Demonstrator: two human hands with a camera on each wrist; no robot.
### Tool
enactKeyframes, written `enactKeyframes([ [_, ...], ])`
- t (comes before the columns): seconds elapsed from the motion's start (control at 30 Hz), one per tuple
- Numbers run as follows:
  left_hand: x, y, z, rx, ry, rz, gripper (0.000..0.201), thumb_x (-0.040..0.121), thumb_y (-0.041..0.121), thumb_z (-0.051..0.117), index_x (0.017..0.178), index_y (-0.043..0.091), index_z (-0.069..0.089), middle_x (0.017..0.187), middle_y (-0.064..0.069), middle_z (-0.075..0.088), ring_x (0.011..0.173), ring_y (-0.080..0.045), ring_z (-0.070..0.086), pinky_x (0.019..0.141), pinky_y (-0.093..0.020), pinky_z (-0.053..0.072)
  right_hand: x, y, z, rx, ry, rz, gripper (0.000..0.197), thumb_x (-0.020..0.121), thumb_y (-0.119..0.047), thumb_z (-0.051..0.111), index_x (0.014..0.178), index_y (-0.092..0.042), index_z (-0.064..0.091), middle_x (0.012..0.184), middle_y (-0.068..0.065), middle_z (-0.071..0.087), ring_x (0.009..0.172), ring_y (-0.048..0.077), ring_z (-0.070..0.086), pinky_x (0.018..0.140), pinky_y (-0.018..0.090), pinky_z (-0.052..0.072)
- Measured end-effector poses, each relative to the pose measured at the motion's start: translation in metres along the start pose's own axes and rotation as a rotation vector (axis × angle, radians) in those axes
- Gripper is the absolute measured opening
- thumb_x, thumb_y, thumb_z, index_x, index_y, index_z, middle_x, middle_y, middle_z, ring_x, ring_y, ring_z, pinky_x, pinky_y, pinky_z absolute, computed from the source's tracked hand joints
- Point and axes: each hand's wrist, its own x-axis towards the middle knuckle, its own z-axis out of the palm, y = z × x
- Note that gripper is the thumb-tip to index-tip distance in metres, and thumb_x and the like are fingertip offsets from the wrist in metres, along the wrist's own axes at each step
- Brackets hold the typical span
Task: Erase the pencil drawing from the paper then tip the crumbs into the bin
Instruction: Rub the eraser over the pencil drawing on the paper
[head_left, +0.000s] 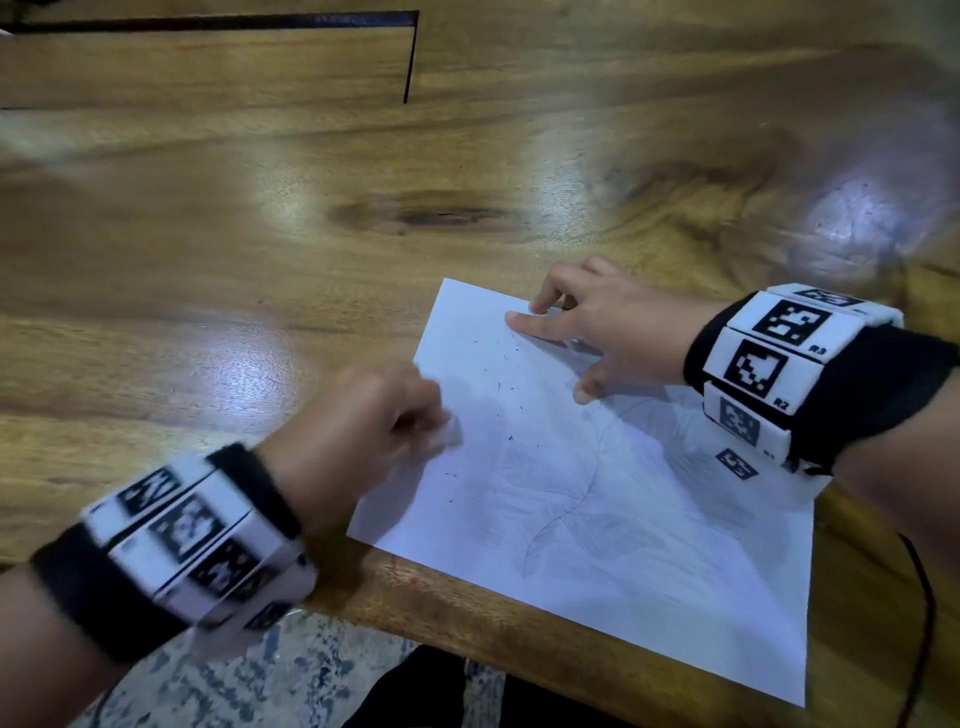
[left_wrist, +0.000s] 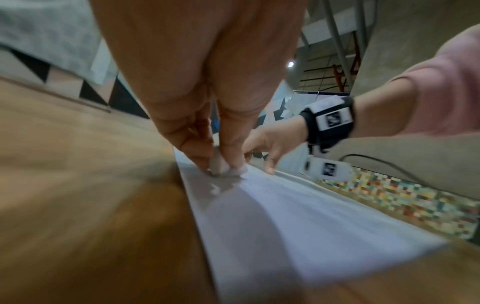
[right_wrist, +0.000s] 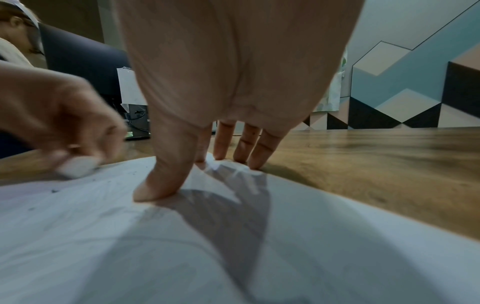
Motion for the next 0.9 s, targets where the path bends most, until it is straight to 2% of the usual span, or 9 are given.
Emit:
enactKeyframes([
  [0.13, -0.037, 0.005, 0.0, -0.109, -0.236, 0.038, 0.026, 0.077, 0.038, 0.059, 0.062, 0.015, 0.056, 0.064, 0.012, 0.048, 0.06, 0.004, 0.046, 0.055, -0.007, 0.032, -0.001, -0.002, 0.0, 0.009, -0.001, 0.008, 0.086, 0.076, -0.036, 0.072, 0.145, -0.04, 0.021, 0.136, -0.008, 0.026, 0.113, 0.014, 0.023, 0.088, 0.022, 0.033],
  [0.23, -0.004, 0.01, -0.004, -0.043, -0.129, 0.055, 0.027, 0.073, 0.043, 0.063, 0.066, 0.018, 0.062, 0.063, 0.008, 0.055, 0.057, -0.004, 0.047, 0.054, -0.011, 0.033, -0.001, -0.003, -0.001, 0.014, -0.004, 0.004, 0.086, 0.076, -0.036, 0.072, 0.145, -0.04, 0.022, 0.136, -0.008, 0.026, 0.112, 0.015, 0.025, 0.092, 0.027, 0.036],
  [0.3, 0.027, 0.015, -0.002, 0.018, -0.017, 0.068, 0.018, 0.072, 0.031, 0.068, 0.069, 0.014, 0.065, 0.065, 0.001, 0.058, 0.059, -0.011, 0.049, 0.055, -0.011, 0.032, -0.001, -0.002, -0.002, 0.009, -0.006, 0.001, 0.086, 0.076, -0.037, 0.072, 0.146, -0.04, 0.022, 0.136, -0.007, 0.026, 0.111, 0.015, 0.025, 0.093, 0.027, 0.037],
  [0.37, 0.039, 0.017, 0.006, 0.032, 0.019, 0.059, 0.013, 0.073, 0.022, 0.071, 0.069, 0.012, 0.065, 0.067, -0.002, 0.057, 0.061, -0.017, 0.052, 0.053, -0.014, 0.03, -0.001, -0.003, -0.003, 0.007, -0.017, 0.003, 0.086, 0.076, -0.036, 0.072, 0.146, -0.039, 0.021, 0.135, -0.007, 0.026, 0.109, 0.013, 0.024, 0.094, 0.03, 0.038],
  [0.4, 0.035, 0.017, 0.01, 0.02, 0.016, 0.068, 0.015, 0.074, 0.025, 0.07, 0.066, 0.013, 0.064, 0.066, 0.0, 0.055, 0.059, -0.012, 0.05, 0.052, -0.017, 0.03, -0.001, -0.002, -0.002, 0.011, -0.015, 0.001, 0.086, 0.076, -0.036, 0.072, 0.146, -0.039, 0.021, 0.135, -0.007, 0.026, 0.106, 0.011, 0.022, 0.094, 0.031, 0.038],
  [0.47, 0.014, 0.015, 0.013, -0.033, -0.064, 0.104, 0.021, 0.075, 0.034, 0.065, 0.062, 0.018, 0.06, 0.063, 0.007, 0.049, 0.056, 0.003, 0.043, 0.052, -0.012, 0.029, -0.001, -0.001, -0.001, 0.019, -0.005, -0.003, 0.086, 0.076, -0.035, 0.072, 0.146, -0.04, 0.021, 0.135, -0.007, 0.026, 0.1, 0.007, 0.015, 0.092, 0.026, 0.037],
  [0.6, -0.017, 0.016, 0.015, -0.085, -0.277, 0.128, 0.025, 0.079, 0.037, 0.062, 0.064, 0.017, 0.057, 0.065, 0.018, 0.042, 0.057, 0.008, 0.044, 0.055, -0.006, 0.029, -0.001, -0.001, -0.001, 0.009, -0.01, 0.006, 0.086, 0.077, -0.037, 0.072, 0.146, -0.04, 0.02, 0.135, -0.008, 0.025, 0.106, 0.011, 0.021, 0.088, 0.024, 0.035],
  [0.8, 0.024, 0.015, 0.006, 0.014, -0.044, 0.091, 0.03, 0.071, 0.044, 0.061, 0.066, 0.014, 0.065, 0.065, 0.0, 0.058, 0.058, -0.013, 0.052, 0.055, -0.027, 0.039, 0.0, -0.005, -0.004, 0.005, -0.036, 0.025, 0.087, 0.077, -0.034, 0.072, 0.146, -0.04, 0.02, 0.136, -0.008, 0.025, 0.113, 0.015, 0.024, 0.094, 0.033, 0.04],
  [0.9, -0.006, 0.016, 0.013, -0.052, -0.127, 0.129, 0.036, 0.077, 0.048, 0.052, 0.065, 0.016, 0.062, 0.064, 0.008, 0.051, 0.056, -0.001, 0.046, 0.053, -0.015, 0.035, 0.0, -0.004, -0.005, -0.003, -0.036, 0.016, 0.086, 0.077, -0.035, 0.072, 0.146, -0.04, 0.02, 0.138, -0.007, 0.025, 0.114, 0.016, 0.024, 0.094, 0.028, 0.038],
])
